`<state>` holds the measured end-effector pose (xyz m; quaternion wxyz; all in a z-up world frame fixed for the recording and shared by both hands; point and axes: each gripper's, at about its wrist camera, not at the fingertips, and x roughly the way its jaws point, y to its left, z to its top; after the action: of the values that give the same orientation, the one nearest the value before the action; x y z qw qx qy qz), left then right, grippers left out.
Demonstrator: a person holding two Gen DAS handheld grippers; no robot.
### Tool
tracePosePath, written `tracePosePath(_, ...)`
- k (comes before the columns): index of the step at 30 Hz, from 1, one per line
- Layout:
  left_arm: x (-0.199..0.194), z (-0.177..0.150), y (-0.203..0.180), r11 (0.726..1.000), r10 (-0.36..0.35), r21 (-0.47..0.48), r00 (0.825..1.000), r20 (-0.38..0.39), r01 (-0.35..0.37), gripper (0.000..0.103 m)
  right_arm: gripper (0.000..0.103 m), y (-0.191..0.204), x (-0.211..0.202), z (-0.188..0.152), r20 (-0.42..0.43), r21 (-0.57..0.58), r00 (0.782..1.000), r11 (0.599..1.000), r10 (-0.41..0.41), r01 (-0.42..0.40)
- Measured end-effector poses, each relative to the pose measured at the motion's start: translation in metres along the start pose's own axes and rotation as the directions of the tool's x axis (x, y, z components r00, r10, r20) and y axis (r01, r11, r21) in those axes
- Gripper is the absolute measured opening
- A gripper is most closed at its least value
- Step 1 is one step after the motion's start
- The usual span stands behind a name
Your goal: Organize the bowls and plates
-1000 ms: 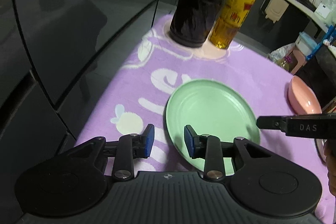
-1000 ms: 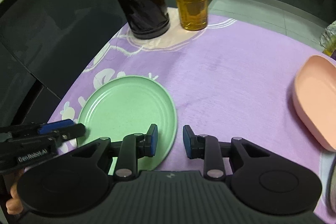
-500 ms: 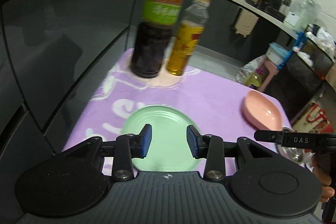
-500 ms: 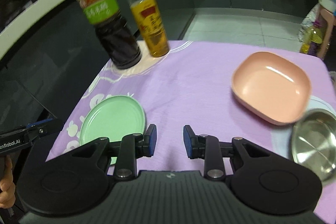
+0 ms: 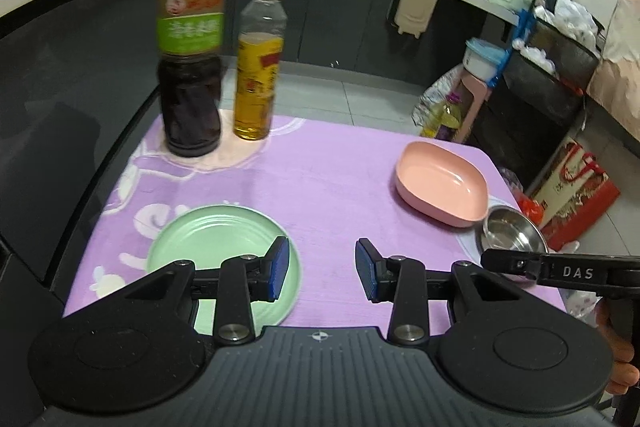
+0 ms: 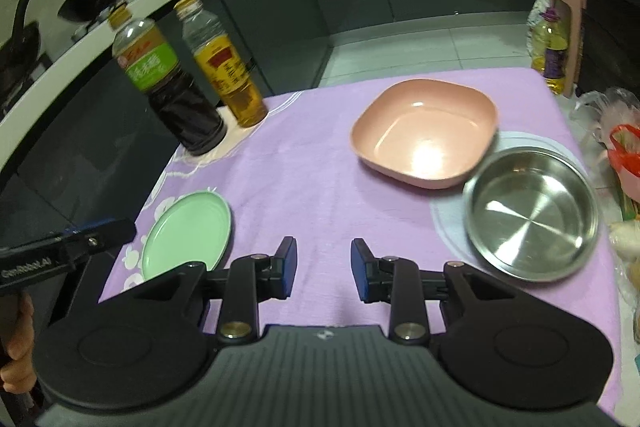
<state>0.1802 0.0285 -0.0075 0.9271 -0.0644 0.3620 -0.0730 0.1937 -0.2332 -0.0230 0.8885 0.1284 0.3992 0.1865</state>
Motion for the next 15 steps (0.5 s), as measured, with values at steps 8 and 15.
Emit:
tracePosePath(8, 0.015, 0.009, -0.025, 0.999, -0.042, 0.016, 0.999, -0.020, 0.042, 0.034, 0.025, -0.023, -0.016, 0.003, 0.044, 0.046, 0.999, 0.999, -0.006, 0.004)
tracePosePath(15, 0.036, 0.020, -0.041, 0.998, -0.061, -0.001, 0.998, -0.015, 0.061, 0.034, 0.026, -0.041, -0.020, 0.013, 0.083, 0.090, 0.996, 0.996, -0.022, 0.015)
